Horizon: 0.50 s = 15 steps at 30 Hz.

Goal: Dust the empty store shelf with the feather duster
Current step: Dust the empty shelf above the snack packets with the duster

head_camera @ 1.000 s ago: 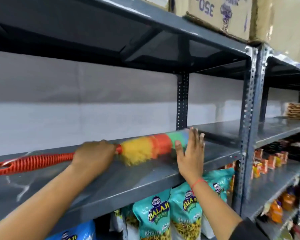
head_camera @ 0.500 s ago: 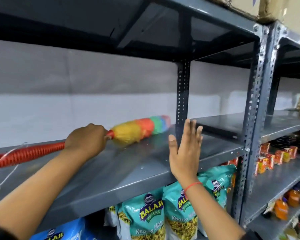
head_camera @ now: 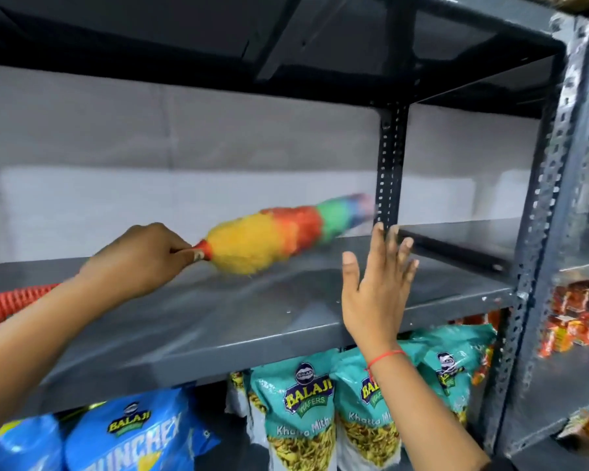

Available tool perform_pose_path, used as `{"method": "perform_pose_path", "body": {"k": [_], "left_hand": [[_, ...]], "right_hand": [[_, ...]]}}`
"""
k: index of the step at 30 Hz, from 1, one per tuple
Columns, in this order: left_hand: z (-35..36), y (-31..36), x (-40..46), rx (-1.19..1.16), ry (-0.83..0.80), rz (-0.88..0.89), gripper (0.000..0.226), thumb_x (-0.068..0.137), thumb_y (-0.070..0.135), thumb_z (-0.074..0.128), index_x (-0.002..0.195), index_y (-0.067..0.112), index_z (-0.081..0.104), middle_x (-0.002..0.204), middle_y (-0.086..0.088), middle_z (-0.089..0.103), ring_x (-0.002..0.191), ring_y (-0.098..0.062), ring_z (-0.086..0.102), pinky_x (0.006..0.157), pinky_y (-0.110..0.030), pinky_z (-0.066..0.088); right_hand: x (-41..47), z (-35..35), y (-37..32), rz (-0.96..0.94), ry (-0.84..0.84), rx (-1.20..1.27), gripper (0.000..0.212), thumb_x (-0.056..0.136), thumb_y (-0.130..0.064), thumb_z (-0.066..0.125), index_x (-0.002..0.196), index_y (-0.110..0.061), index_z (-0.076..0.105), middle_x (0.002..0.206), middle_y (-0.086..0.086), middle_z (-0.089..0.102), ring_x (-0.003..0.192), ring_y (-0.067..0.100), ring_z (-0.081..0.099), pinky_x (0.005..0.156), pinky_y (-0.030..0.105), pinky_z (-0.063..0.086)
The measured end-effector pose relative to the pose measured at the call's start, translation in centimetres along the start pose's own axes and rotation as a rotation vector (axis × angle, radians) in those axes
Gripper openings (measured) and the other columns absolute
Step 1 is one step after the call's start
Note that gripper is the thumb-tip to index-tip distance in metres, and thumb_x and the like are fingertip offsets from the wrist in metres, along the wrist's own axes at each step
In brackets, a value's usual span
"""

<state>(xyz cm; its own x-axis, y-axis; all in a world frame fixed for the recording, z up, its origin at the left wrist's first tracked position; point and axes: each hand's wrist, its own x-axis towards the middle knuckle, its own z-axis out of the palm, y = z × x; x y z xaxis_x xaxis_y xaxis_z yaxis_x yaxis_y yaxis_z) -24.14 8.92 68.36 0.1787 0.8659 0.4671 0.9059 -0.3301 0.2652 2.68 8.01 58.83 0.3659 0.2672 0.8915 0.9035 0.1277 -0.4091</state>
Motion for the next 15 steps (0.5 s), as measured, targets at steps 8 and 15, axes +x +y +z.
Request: {"method": "perform_pose_path", "body": {"k": [8,15], "left_hand": [[-3.2,-6.0,-4.0,0.103,-0.308,-0.04,0.06,0.073,0.058,0.056,0.067,0.0,0.068,0.049,-0.005,0.054,0.038,-0.005,0.043,0.046,-0.015,0.039],[-6.1,-8.5,-5.3,0.07,0.068,-0.14,0.046,0.088,0.033,0.06,0.052,0.005,0.062,0.032,0.006,0.052,0.039,-0.015,0.041,0.045,-0.025,0.033]], "right_hand": [[-0.3,-0.5,-0.3,-0.011,0.097,0.051,0.065,0.098,-0.053,0.018,0.145,-0.008,0.02,0.151,0.025,0.011,0.138,0.035,0.002,0.11,0.042,-0.01],[-1.8,0.3,-4.8,-0.045,0.041,0.083,0.066,0.098,-0.049,0.024,0.143,-0.002,0.023,0.149,0.027,0.017,0.136,0.045,0.011,0.108,0.056,0.004]]}}
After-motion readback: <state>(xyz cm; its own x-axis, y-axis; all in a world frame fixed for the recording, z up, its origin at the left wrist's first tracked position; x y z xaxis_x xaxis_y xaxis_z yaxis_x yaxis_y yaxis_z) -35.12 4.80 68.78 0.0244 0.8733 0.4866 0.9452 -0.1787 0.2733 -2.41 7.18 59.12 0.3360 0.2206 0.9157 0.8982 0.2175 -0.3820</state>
